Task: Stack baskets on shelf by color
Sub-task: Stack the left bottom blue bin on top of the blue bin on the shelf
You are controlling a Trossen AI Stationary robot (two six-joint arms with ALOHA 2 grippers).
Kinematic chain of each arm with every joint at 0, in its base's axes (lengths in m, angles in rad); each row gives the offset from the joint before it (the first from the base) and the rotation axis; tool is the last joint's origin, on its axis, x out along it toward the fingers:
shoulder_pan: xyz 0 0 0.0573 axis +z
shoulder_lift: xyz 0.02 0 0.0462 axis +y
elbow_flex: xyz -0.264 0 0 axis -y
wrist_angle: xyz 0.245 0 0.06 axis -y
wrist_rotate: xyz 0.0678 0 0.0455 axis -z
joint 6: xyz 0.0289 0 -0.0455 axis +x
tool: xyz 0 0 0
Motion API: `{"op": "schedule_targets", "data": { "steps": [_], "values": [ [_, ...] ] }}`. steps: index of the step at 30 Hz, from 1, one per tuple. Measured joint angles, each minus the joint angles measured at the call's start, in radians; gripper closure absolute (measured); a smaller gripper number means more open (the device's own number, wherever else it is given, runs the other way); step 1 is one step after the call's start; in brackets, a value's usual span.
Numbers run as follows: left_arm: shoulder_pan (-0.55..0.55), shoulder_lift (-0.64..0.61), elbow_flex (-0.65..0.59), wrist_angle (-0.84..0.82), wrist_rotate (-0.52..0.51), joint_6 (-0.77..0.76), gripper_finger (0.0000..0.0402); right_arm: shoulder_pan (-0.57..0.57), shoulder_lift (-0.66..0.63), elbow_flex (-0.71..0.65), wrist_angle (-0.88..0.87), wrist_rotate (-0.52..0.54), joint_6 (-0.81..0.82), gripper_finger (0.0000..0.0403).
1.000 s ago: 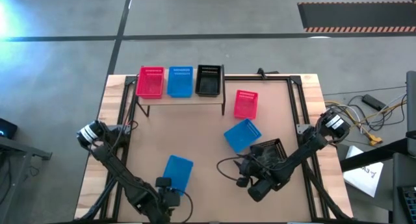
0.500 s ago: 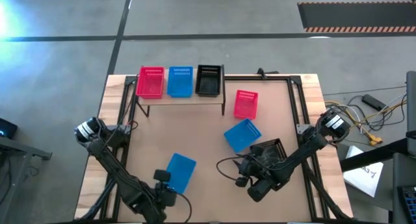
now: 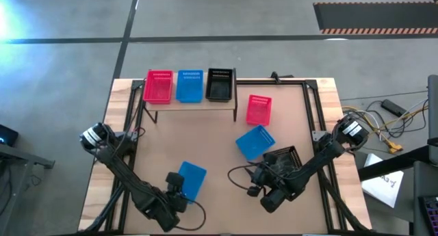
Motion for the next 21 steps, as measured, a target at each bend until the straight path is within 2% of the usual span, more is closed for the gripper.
{"op": "schedule_targets", "data": {
  "steps": [6,14,19,21],
  "values": [
    [0.007,0.0,-0.064,0.103,-0.016,0.051,0.0261,-0.005,0.0,0.0,0.0,0.02,0.0,0.0284],
    [0.04,0.001,-0.061,0.143,-0.038,0.06,0.0388,-0.005,0.0,0.0,0.0,0.026,-0.001,0.0284],
    [0.04,-0.008,-0.002,0.142,-0.041,0.13,0.0398,-0.005,0.0,0.0,0.0,0.025,-0.005,0.0284],
    [0.039,-0.03,0.036,0.134,-0.083,0.166,0.0399,-0.005,0.0,0.0,0.0,0.026,-0.01,0.0284]
  ]
}}
